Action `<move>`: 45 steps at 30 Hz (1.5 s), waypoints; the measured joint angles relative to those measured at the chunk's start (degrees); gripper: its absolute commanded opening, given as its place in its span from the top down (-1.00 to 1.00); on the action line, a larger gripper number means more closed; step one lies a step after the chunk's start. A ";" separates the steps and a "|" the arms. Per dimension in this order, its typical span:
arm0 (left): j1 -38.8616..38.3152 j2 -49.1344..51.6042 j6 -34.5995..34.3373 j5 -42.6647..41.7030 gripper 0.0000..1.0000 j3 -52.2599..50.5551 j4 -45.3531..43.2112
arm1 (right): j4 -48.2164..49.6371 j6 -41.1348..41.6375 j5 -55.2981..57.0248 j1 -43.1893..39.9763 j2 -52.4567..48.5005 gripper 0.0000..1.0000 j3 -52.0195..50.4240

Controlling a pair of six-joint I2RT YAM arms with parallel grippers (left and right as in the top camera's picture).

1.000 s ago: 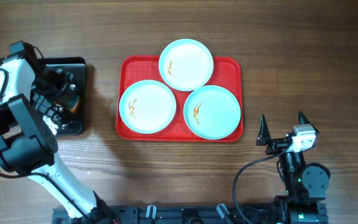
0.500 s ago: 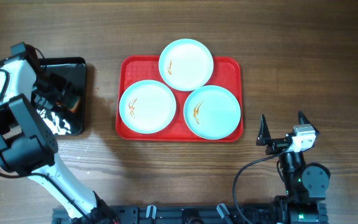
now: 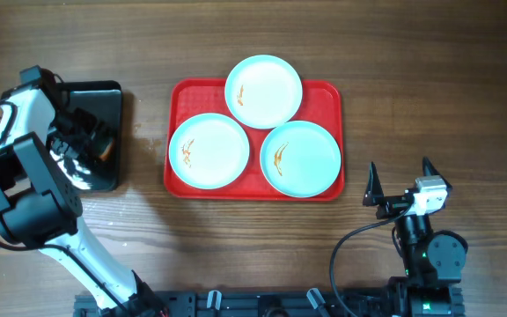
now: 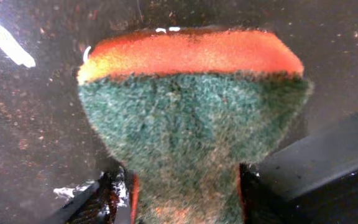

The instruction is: Clean dirty plates on tray and stack at the side

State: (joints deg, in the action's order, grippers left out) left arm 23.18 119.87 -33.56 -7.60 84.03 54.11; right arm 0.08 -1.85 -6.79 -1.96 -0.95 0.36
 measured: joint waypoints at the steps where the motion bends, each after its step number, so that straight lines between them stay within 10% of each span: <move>1: -0.07 -0.04 0.00 0.00 0.09 -0.33 -0.44 | 0.00 0.00 0.00 0.00 0.00 -0.99 0.00; 7: -0.28 -0.52 -0.15 0.00 0.92 -1.22 -1.05 | 0.00 -0.02 0.00 0.00 0.00 -0.99 0.00; 16: -0.31 -0.52 0.15 0.02 0.92 -1.27 -0.81 | 0.00 0.00 0.00 0.00 0.00 -1.00 0.00; 17: -0.26 -0.52 0.15 0.02 0.86 -1.27 -0.46 | 0.00 0.00 0.00 0.00 0.00 -0.99 0.00; 19: -0.13 -0.52 0.13 0.02 -0.85 -1.09 0.74 | 0.00 0.00 0.00 0.00 0.00 -0.99 0.00; 20: -0.02 -0.52 0.26 0.02 -1.00 -0.85 1.18 | 0.00 0.00 0.00 0.00 0.00 -0.99 0.00; 31: 2.19 -0.52 0.20 1.16 -0.97 1.03 0.07 | 0.00 0.00 0.00 0.00 0.00 -1.00 0.00; 36: 2.34 -0.52 0.44 3.30 -0.04 1.03 -0.76 | 0.00 0.00 0.00 0.00 0.00 -1.00 0.00; 45: 2.34 -0.52 0.26 3.89 -0.28 1.07 -1.22 | 0.00 -0.02 0.00 0.00 0.00 -0.99 0.00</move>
State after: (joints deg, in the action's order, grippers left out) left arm 25.52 119.35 -33.30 -3.70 85.10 52.88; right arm 0.08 -1.87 -6.79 -1.96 -0.95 0.36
